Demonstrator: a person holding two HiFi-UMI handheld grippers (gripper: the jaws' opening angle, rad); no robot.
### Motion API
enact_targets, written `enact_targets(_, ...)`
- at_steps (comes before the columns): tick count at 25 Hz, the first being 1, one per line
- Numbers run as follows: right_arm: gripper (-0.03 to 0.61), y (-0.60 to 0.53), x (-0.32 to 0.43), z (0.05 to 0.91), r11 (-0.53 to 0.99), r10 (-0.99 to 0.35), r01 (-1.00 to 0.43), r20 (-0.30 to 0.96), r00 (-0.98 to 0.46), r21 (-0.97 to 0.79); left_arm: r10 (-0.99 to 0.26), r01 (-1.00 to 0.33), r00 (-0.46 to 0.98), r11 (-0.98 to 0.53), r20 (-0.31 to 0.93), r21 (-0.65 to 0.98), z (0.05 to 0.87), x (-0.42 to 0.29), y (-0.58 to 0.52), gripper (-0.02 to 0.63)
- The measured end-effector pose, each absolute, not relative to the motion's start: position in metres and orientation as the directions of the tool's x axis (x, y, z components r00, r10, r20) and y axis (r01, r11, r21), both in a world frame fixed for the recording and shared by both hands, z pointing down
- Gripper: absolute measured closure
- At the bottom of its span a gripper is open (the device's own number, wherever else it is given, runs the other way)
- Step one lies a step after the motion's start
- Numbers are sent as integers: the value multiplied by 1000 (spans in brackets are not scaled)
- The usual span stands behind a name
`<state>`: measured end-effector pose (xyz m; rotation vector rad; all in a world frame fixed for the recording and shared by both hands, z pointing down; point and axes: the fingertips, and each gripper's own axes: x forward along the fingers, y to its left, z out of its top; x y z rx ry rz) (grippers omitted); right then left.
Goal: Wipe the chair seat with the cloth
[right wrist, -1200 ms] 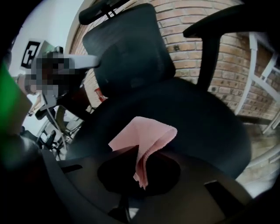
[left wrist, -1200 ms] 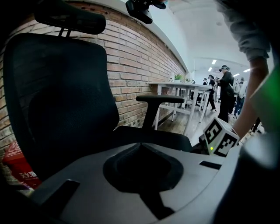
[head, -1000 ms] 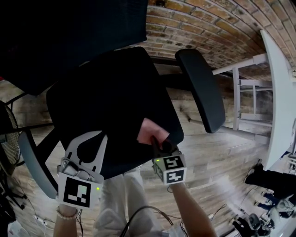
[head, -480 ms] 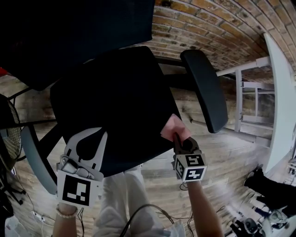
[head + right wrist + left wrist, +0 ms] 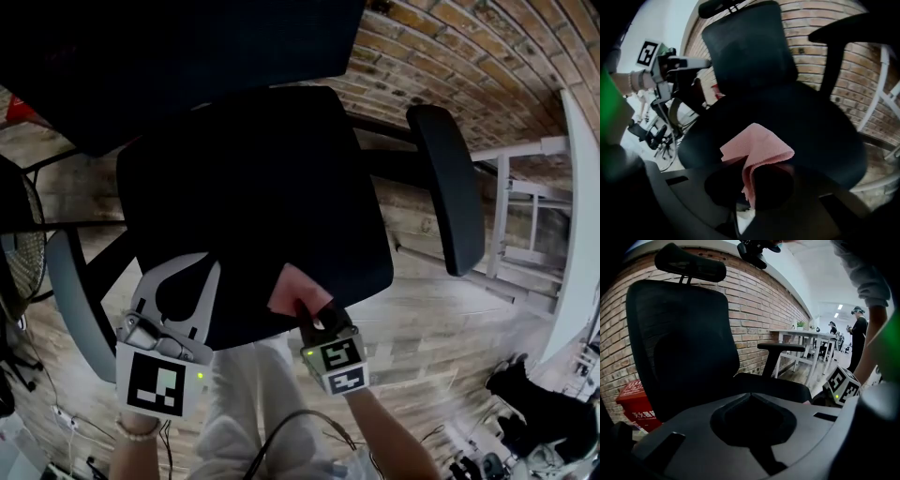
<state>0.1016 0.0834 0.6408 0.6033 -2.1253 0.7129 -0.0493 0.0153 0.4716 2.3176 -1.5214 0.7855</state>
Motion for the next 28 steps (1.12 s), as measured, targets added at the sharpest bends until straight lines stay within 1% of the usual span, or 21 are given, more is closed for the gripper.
enact_targets(7, 528, 176, 34, 641, 860, 112, -321, 761, -640, -396, -766, -925, 277, -375, 580, -54, 478, -66, 40, 595)
enact_targets(10, 528, 184, 19, 641, 887, 169, -239, 759, -629, -396, -766, -934, 284, -358, 577, -16, 474, -70, 45, 595)
enact_targets(14, 528, 163, 0, 643, 894, 166, -229, 758, -631, -386, -785, -948, 274, -319, 555, 17, 465, -80, 45, 595)
enact_targets(20, 528, 102, -50, 639, 919, 104, -224, 747, -656, -325, -818, -966, 239, -253, 523, 46, 456, -101, 36, 595)
enact_targets(28, 528, 13, -132, 638, 924, 35, -252, 720, -693, -288, -856, -969, 208, -246, 473, -19, 431, -138, -3, 595)
